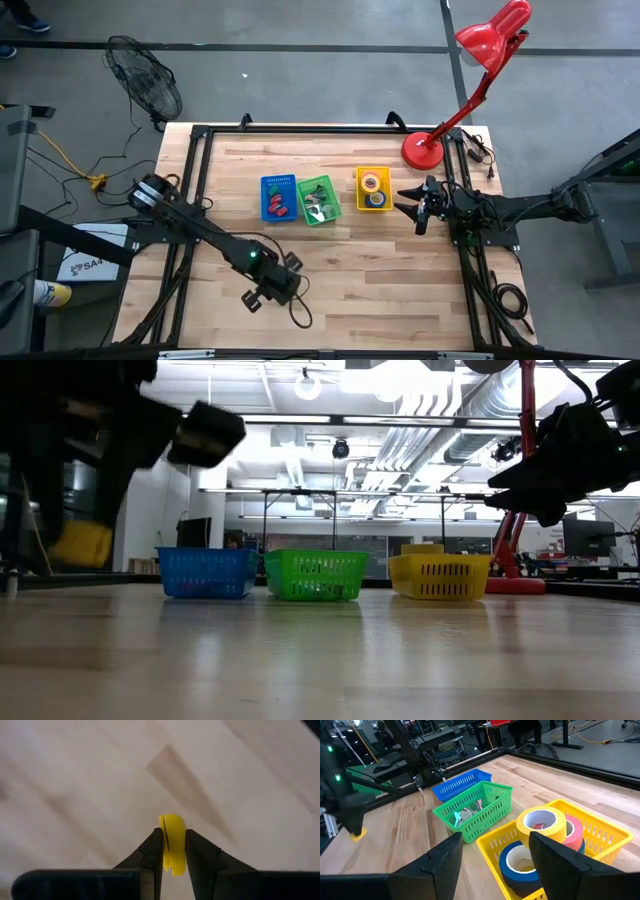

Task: Pick and place Stapler, Stapler remover, tape
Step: Put the yellow stapler into the blue bin

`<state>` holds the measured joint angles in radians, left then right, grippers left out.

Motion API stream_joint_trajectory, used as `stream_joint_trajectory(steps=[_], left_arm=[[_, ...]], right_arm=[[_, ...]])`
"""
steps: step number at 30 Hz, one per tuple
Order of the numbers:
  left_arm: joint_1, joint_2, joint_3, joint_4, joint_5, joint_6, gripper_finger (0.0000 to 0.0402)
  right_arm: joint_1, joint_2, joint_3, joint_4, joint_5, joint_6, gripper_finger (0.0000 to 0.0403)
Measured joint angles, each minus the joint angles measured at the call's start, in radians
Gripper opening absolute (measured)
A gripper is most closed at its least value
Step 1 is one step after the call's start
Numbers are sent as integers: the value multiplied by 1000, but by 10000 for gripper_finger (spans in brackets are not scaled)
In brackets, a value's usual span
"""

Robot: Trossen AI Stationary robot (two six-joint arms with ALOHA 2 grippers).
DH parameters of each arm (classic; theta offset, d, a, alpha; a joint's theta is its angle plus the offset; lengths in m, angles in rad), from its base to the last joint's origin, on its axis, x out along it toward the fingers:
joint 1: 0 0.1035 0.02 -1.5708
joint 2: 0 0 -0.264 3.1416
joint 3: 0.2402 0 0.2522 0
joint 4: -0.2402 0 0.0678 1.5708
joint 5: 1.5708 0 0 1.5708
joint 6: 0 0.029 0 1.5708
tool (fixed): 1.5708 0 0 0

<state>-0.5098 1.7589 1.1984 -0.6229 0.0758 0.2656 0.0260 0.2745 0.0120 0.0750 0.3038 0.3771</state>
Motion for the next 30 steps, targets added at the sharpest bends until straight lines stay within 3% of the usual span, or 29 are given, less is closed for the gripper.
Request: stream_joint_trajectory(steps=[5, 13, 30], left_arm=[[22, -82, 0, -103, -123, -55, 62], [144, -157, 0, -247, -292, -177, 62], [524, -161, 0, -270, -316, -412, 63]], right_arm=[[0, 0, 0, -1, 0, 0, 220], [0, 0, 0, -2, 0, 0, 220], [0, 0, 0, -3, 0, 0, 220]])
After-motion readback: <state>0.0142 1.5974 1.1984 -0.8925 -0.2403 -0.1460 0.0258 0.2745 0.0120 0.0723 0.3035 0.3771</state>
